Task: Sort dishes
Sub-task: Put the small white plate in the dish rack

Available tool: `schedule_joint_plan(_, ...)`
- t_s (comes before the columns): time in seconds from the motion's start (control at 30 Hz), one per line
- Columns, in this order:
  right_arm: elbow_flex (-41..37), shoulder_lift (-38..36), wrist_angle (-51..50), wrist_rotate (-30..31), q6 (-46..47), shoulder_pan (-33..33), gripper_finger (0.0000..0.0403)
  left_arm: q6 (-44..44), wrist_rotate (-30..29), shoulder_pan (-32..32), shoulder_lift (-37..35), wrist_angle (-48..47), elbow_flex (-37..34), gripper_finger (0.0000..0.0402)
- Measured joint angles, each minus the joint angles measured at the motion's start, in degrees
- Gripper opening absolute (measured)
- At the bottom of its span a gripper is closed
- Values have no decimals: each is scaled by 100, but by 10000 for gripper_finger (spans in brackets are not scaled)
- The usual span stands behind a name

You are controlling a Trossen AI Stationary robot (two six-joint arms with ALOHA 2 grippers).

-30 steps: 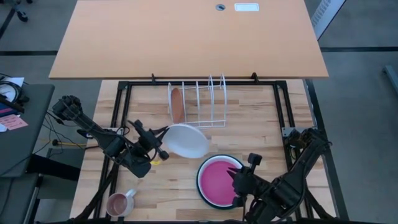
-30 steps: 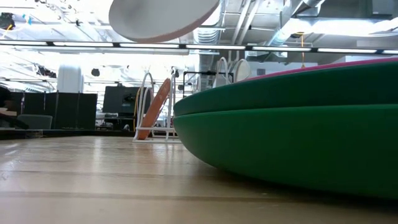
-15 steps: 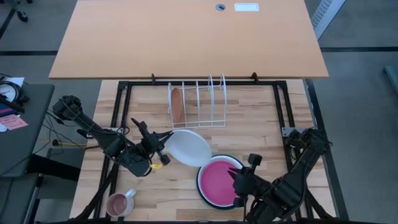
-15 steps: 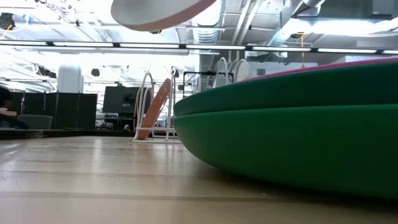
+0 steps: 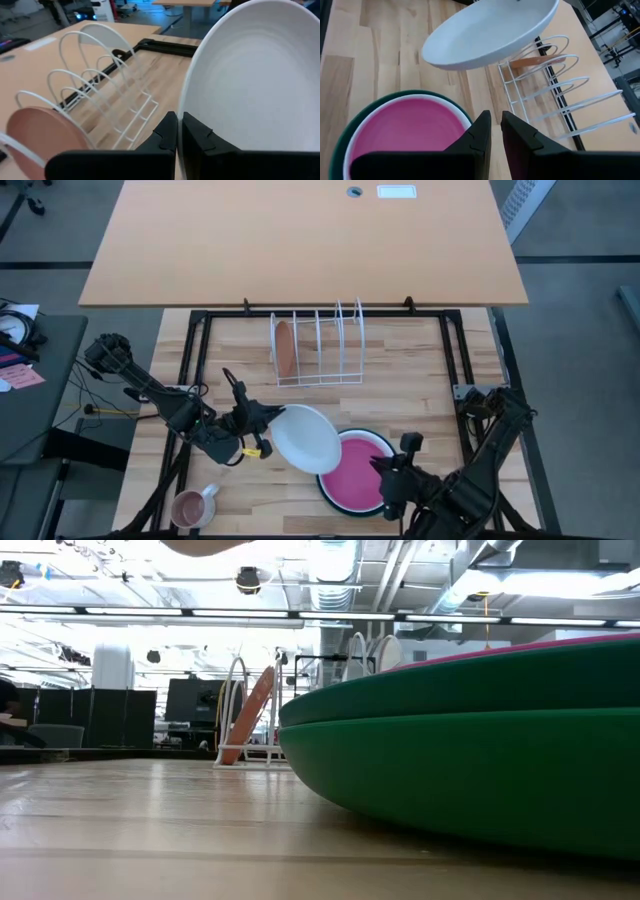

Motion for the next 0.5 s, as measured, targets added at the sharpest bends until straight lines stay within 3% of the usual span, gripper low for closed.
schedule_joint_plan(0.17, 0, 0, -1, 46, 152, -126, 52, -25, -70, 2, 13, 31, 0, 0)
schedule_joint_plan(0.33, 0, 0, 53, 1039, 1189, -400, 52, -203, -247, 2, 13, -11, 0, 0)
schedule_joint_plan(0.5, 0, 2, 509, 886, 1150, -732, 52, -210, -378, 2, 14, -16, 0, 0)
